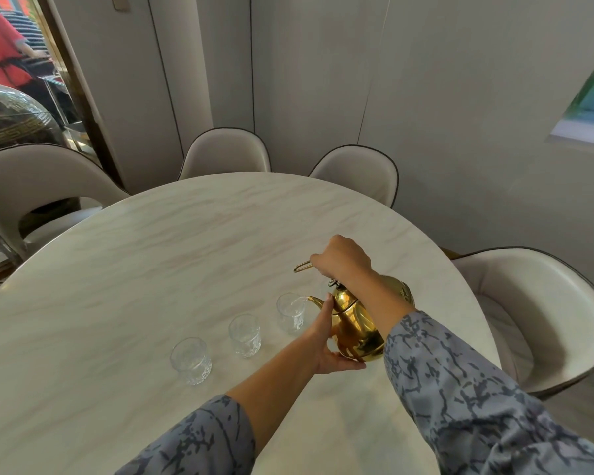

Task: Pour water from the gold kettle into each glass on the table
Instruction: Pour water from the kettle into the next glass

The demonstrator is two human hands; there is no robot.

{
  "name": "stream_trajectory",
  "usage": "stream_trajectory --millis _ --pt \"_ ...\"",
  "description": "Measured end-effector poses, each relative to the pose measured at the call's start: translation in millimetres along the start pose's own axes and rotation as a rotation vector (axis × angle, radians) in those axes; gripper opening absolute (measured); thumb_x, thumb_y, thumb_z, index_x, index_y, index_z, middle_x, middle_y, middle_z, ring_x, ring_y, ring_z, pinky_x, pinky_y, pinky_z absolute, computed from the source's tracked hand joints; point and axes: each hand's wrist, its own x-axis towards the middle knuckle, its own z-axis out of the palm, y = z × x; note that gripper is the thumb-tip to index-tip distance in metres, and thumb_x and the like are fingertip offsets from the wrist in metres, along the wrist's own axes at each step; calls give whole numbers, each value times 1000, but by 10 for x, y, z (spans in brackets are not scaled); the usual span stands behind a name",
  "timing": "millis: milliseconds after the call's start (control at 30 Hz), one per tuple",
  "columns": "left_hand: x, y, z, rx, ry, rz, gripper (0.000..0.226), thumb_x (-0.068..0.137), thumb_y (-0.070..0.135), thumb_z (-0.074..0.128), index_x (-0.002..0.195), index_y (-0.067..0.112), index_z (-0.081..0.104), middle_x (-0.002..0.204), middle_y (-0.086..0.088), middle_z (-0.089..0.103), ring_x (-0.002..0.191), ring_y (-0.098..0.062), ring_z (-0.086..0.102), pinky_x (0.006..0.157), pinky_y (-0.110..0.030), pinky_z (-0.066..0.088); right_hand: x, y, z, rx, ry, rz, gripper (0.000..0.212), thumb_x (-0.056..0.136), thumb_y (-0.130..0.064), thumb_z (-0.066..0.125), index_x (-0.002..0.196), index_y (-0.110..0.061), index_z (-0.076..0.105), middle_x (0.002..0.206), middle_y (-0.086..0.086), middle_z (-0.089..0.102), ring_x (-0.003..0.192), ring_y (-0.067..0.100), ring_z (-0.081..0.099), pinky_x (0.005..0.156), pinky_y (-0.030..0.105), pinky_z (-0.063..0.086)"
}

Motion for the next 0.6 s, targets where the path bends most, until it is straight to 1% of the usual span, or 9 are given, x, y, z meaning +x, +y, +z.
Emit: stream_trajectory --millis 133,267,367,467,600 --pt "-36 13 24 -3 -1 3 80 70 80 57 119 17 45 146 -23 39 125 -45 53 96 -55 55 -9 -20 -40 -7 0 -11 26 87 -27 59 68 -13 48 64 1 53 56 17 47 52 27 37" --pt "-80 15 54 -1 -9 5 80 71 80 56 119 18 45 147 -23 39 126 -45 53 98 -54 54 -15 -29 -73 -21 -3 -25 18 88 -27 59 81 -10 54 66 2 54 56 16 47 53 27 38" --pt "-107 14 74 -3 -13 6 81 71 80 56 120 17 45 145 -23 41 125 -45 54 99 -54 53 -14 -28 -88 -34 -2 -27 18 88 -27 58 85 -10 55 67 2 54 57 16 47 53 27 37" --pt "-118 8 86 -3 -15 14 81 72 79 56 120 16 44 143 -24 43 122 -45 57 99 -54 53 -19 -28 -103 -43 4 -25 19 89 -28 59 82 -11 54 67 1 54 57 15 47 52 27 37" --pt "-112 -1 93 -1 -32 12 81 72 80 55 123 18 46 142 -23 44 121 -44 58 100 -53 53 -4 -21 -96 -58 8 -26 26 88 -27 58 69 -13 48 66 2 55 55 15 47 49 25 34"
